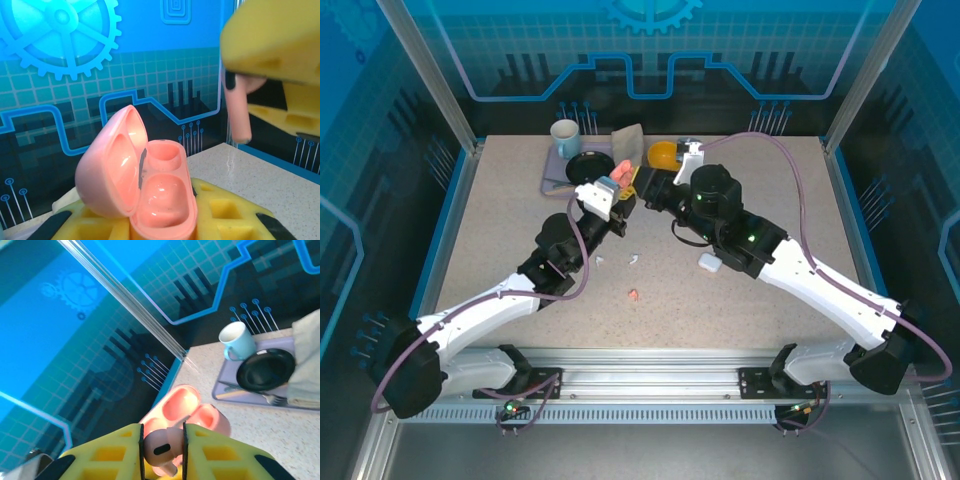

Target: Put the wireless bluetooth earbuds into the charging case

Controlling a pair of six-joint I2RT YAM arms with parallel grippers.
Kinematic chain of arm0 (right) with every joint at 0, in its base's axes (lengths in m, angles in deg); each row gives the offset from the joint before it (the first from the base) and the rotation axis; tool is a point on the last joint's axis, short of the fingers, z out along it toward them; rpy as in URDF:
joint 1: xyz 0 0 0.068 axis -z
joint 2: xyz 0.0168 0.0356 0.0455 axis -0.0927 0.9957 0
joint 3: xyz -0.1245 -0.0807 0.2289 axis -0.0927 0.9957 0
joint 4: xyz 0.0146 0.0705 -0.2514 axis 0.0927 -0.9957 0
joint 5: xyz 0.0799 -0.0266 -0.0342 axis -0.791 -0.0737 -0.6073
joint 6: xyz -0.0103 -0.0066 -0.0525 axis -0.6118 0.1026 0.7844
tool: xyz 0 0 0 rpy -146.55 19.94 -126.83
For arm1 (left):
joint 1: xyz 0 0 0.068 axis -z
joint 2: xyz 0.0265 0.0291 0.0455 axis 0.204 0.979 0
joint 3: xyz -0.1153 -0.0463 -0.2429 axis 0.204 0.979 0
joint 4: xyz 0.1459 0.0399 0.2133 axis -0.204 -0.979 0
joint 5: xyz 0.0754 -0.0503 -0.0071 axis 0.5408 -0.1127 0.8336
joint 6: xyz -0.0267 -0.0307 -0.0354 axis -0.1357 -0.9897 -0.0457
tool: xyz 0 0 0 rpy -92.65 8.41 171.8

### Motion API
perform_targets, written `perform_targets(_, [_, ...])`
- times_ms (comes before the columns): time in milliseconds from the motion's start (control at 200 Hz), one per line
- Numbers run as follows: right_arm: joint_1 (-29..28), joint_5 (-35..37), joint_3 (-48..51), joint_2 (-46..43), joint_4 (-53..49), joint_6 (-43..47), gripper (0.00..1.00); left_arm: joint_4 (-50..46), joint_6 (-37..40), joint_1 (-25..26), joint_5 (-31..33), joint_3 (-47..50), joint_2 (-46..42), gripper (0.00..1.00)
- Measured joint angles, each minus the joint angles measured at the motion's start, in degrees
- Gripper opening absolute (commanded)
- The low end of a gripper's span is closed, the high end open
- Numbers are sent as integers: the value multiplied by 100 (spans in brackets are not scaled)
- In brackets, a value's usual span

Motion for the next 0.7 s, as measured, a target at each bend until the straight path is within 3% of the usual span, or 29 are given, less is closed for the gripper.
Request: perform_targets(700, [-125, -151, 33, 378, 450, -160, 22, -66, -7, 26, 2, -122, 9, 0])
